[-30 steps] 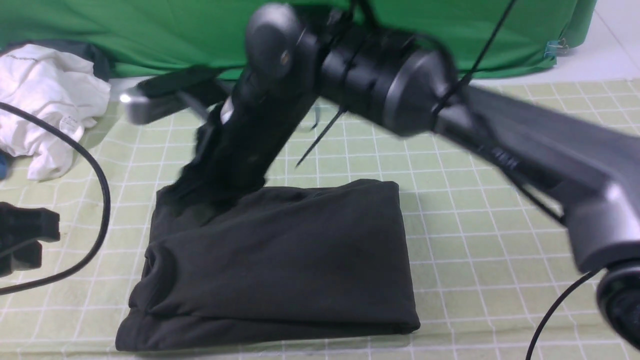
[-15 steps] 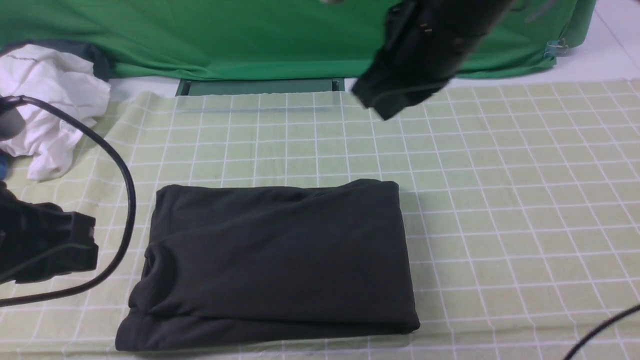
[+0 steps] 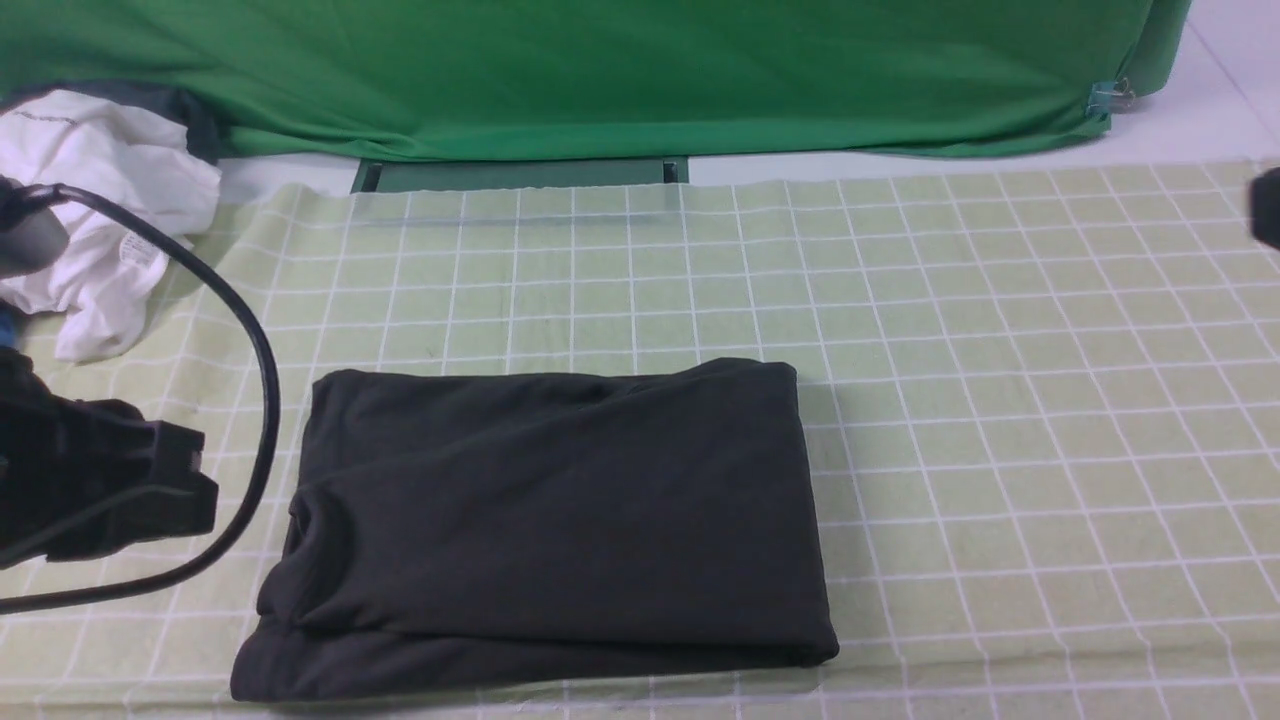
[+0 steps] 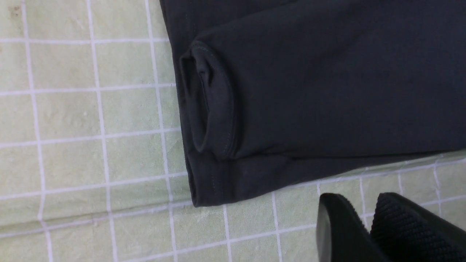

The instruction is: Fold a long-sleeved shirt over a green coffee tablecloth.

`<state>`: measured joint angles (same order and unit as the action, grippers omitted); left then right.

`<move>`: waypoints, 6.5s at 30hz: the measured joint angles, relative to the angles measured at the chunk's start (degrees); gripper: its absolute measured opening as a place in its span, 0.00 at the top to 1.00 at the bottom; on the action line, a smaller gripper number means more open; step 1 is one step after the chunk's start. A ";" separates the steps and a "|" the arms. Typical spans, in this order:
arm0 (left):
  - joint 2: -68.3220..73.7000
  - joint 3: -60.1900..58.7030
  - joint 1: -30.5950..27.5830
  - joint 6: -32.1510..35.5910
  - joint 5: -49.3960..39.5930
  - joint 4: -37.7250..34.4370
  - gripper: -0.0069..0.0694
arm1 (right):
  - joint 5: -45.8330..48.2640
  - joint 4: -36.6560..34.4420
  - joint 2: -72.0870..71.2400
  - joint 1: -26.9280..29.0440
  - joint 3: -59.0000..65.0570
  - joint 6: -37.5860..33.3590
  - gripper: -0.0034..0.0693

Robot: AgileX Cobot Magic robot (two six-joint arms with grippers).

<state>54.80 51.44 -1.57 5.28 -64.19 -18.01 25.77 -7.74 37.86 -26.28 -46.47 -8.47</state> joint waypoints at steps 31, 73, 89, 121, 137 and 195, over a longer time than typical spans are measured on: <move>-34.09 -8.77 0.00 4.30 14.73 -1.06 0.89 | -25.77 0.00 -31.62 0.00 24.54 -0.19 0.80; -54.52 -48.01 0.00 10.36 50.12 10.36 0.89 | -24.70 0.00 -31.62 0.00 24.54 -0.26 0.68; -54.80 -51.69 0.00 3.29 50.67 12.41 0.89 | -24.70 0.00 -31.62 0.00 24.54 -0.31 0.64; -54.80 -51.69 0.00 2.75 50.67 12.41 0.89 | -22.22 0.00 -31.93 2.05 24.58 -1.94 0.63; -54.80 -51.69 0.00 2.67 50.67 12.43 0.89 | -14.24 0.00 -32.07 25.06 40.47 -8.38 0.62; -54.80 -51.69 0.00 2.62 50.80 13.50 0.89 | -11.73 -0.13 -37.86 30.93 47.02 -8.56 0.62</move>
<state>0.00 -0.25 -1.57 7.91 -13.39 -4.51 14.03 -7.87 0.00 4.64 0.56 -17.04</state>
